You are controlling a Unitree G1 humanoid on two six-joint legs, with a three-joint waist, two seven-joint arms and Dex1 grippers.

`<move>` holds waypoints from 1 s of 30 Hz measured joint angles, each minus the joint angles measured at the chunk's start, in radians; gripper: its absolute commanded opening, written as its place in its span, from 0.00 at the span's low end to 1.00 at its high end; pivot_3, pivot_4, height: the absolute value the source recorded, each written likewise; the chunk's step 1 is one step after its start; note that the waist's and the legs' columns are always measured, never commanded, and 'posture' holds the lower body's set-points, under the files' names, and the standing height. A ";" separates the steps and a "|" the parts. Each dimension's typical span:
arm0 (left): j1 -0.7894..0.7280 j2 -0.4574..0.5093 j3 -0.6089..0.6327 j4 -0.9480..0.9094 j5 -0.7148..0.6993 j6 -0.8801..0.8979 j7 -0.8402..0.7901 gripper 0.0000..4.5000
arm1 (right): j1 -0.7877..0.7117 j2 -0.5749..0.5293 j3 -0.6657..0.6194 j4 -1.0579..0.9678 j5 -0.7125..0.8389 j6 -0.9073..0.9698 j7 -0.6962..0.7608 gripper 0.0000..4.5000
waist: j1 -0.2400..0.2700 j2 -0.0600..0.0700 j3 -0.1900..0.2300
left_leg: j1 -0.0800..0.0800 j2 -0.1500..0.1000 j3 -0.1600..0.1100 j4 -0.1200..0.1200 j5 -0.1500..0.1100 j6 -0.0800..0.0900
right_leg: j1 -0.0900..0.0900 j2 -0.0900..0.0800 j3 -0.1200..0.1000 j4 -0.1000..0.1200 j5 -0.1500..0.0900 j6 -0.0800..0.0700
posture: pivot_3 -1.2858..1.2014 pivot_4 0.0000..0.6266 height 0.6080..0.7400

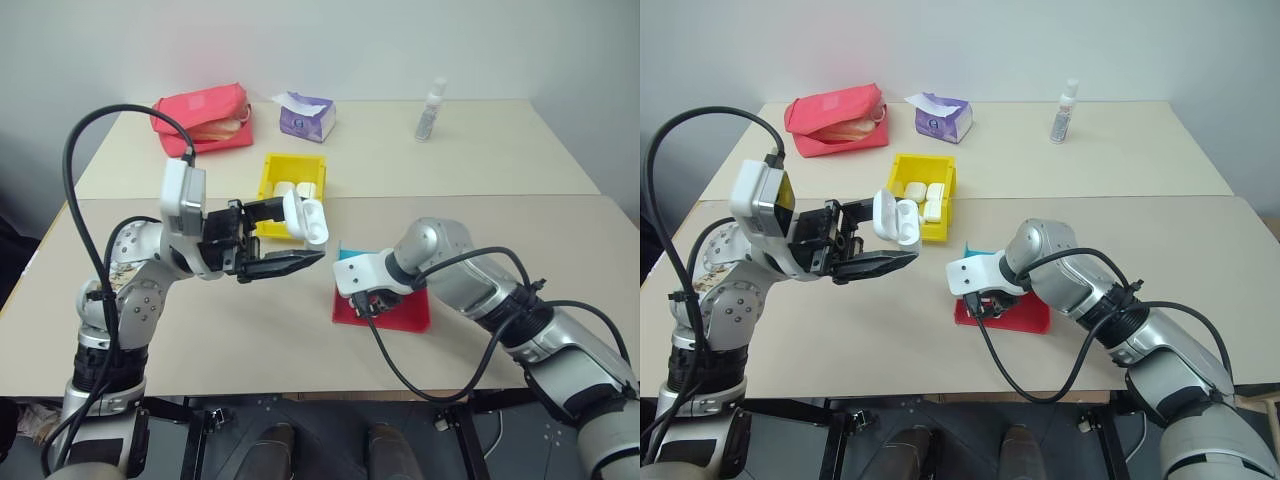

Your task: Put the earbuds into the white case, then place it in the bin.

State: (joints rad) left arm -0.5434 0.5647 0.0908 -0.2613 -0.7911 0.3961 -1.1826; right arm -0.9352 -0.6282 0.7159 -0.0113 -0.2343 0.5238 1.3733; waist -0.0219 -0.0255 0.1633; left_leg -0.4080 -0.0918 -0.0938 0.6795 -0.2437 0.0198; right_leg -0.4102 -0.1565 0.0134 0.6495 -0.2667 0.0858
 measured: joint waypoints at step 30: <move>-0.075 -0.020 -0.010 0.058 -0.035 0.028 -0.047 0.62 | 0.488 0.035 -0.696 -0.462 0.340 0.058 -0.259 0.14 | 0.009 0.000 0.000 | -0.004 -0.001 -0.002 0.001 0.000 0.000 | -0.001 0.000 -0.001 0.000 0.001 0.001 | 0.52 0.24 1.00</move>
State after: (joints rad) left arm -0.6183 0.5451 0.0805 -0.2029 -0.8263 0.4245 -1.2296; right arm -0.4468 -0.5928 0.0195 -0.4730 0.1059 0.5814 1.1147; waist -0.0126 -0.0255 0.1633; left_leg -0.4117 -0.0926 -0.0955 0.6805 -0.2436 0.0195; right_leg -0.4109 -0.1569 0.0126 0.6496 -0.2657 0.0864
